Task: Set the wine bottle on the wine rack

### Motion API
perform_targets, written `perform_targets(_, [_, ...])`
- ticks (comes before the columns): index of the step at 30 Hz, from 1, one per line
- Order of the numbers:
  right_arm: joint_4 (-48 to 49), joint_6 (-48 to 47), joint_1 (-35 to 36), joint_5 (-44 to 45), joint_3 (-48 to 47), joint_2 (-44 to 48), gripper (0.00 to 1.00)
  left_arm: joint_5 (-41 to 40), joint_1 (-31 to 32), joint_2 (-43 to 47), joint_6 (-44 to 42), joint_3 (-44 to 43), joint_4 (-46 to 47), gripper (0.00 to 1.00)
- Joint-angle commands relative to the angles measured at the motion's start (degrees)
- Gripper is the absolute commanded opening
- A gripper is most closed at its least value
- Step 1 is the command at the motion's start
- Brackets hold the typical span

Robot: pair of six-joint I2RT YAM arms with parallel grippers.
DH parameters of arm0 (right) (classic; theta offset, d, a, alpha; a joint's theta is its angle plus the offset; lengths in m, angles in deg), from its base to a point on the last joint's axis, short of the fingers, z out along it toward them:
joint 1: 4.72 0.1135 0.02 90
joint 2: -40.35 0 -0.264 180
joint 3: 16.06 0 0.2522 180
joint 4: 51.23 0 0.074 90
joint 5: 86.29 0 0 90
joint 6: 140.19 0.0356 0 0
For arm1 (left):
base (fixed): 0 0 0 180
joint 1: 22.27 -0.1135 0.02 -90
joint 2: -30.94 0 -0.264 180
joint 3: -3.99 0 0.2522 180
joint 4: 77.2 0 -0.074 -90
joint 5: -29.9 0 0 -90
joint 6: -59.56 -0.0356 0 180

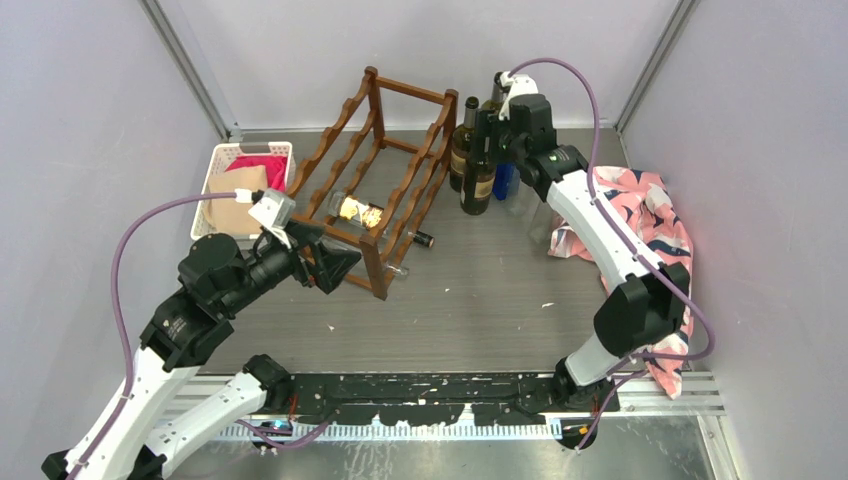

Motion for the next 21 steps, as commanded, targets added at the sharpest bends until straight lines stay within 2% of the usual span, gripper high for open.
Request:
perform_targets(1, [0.43, -1.37, -0.87, -0.26, -6.66, -3.39, 0.72, 0.59, 0.05, 1.05, 0.23, 0.76, 3.45, 0.95])
perform_targets(13, [-1.86, -3.99, -1.55, 0.34, -13.23, -9.51, 0.61, 4.00, -0.01, 1.80, 0.67, 3.04, 5.77, 0.95])
perform_targets(21, [-1.61, -4.97, -1.68, -0.30, -13.93, -9.98, 0.48, 8.95, 0.01, 1.07, 1.62, 4.73, 8.88, 0.95])
